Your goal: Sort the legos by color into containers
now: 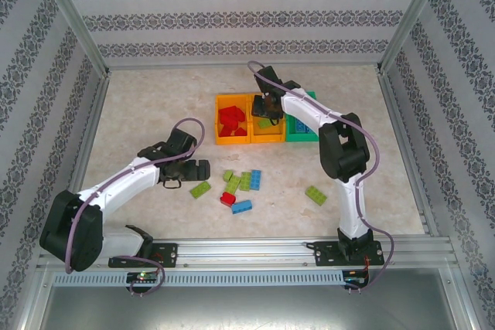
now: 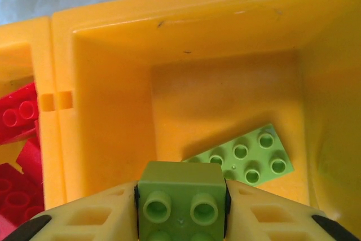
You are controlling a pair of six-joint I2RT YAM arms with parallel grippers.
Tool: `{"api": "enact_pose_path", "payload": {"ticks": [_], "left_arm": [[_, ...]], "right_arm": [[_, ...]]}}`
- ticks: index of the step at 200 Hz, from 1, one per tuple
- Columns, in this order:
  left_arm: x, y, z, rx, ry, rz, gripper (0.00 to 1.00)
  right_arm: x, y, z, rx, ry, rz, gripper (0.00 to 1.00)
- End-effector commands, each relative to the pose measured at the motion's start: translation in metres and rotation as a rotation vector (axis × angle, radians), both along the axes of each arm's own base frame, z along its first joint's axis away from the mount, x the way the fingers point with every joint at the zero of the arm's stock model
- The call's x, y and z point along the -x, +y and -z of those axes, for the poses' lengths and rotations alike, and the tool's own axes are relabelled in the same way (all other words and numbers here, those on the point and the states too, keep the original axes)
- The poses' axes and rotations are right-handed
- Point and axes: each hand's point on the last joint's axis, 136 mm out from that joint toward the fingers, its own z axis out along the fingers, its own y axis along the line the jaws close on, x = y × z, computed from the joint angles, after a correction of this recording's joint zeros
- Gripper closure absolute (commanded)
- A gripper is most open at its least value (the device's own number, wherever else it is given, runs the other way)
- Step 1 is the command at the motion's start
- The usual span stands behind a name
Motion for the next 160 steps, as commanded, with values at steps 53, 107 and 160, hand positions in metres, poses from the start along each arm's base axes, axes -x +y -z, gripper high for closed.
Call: {"api": "enact_pose_path", "payload": {"ticks": [53,107,160], "left_arm": [[0.031,-0.008,0.015,-0.054,0.062,0.085,0.05],[0.044,-0.015,0.027,-0.065,0.105,0.173,0.07],[0.044,-0.022,0.032,-0.059,0.119,0.206,0.09]], "right_arm": [[0.001,-0.002,-0.006,-0.041,0.025,0.017,0.33],[0.008,0.002,-0.022,-0.076,0.003,0.007,0.3],[0.012,0.0,-0.024,-0.079,-0.001,0.012,0.29]]}}
